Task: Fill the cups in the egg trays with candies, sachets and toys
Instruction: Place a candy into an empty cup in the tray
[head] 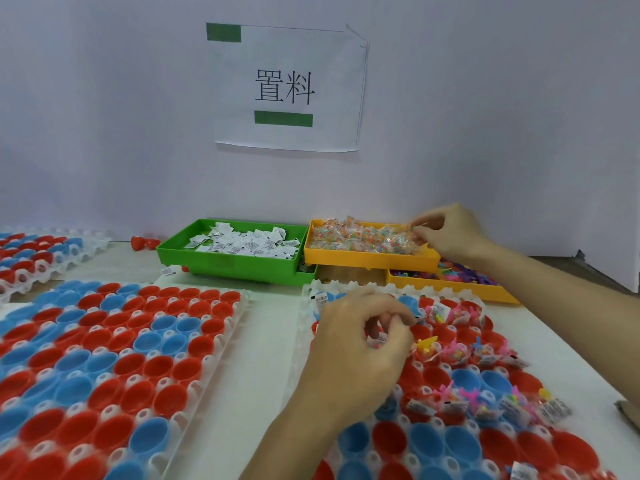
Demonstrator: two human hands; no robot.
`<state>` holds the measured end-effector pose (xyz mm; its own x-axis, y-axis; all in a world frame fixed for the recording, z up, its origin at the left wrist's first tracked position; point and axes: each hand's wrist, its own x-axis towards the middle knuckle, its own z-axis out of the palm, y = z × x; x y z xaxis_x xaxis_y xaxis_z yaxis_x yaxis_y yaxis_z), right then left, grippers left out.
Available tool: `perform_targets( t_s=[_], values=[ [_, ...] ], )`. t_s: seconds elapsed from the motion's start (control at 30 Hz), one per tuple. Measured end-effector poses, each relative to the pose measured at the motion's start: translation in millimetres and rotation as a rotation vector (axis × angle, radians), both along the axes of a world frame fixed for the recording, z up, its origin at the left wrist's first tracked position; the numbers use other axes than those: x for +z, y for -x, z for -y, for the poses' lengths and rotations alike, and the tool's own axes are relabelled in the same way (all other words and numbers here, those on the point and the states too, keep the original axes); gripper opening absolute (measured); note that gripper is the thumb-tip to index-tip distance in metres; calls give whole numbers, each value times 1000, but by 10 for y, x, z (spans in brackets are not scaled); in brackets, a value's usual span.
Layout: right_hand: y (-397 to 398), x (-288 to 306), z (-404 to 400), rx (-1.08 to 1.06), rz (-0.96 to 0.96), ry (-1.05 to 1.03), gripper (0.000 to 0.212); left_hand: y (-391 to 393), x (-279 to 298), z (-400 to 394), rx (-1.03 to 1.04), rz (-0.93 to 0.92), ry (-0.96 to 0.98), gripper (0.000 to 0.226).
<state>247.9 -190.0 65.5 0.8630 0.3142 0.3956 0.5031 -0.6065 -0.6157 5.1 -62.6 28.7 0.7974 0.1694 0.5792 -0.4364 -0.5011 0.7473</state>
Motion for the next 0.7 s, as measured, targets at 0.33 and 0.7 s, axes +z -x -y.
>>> perform_targets(
  t_s=[0.33, 0.7],
  values=[
    [1384, 121, 631, 356, -255, -212, 8, -4, -34, 112, 12, 5, 80, 23],
    [1645, -187, 660, 307, -223, -287, 16, 36, -23, 283, 172, 118, -244, 22]
  ],
)
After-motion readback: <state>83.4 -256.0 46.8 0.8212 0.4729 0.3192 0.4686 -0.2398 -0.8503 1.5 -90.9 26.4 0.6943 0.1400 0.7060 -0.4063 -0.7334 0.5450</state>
